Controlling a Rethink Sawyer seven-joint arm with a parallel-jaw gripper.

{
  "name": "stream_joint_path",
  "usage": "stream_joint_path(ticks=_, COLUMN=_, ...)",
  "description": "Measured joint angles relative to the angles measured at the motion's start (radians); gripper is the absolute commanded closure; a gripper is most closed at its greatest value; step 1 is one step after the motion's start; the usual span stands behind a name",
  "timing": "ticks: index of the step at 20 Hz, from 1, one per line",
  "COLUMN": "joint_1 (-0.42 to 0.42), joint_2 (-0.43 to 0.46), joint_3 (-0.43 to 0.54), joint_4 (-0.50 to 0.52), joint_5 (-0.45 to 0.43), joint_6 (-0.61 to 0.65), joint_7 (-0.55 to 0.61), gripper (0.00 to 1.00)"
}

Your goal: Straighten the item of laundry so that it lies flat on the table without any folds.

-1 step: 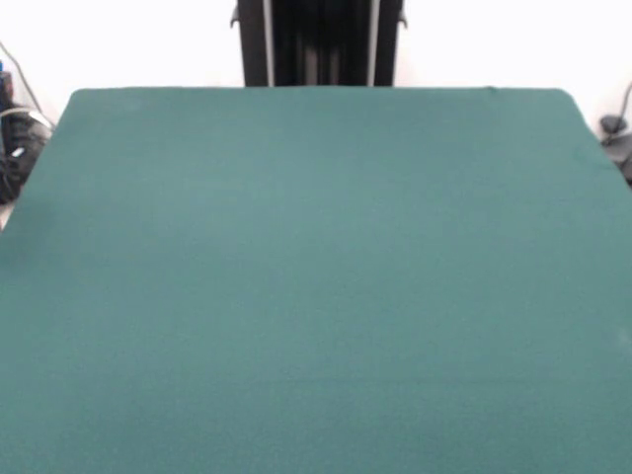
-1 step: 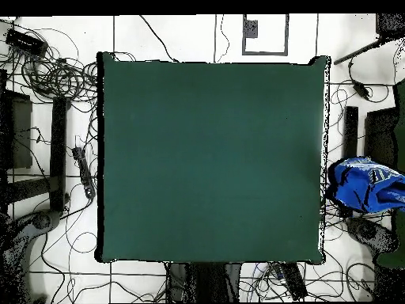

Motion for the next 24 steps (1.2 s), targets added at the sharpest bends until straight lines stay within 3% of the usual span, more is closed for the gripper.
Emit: stream_joint_path(ticks=24, joint_1=0.063, joint_2=0.133, joint_3=0.013, joint_4=0.144, joint_5=-0.011, joint_6=-0.304, joint_7=0.0, gripper=1.0)
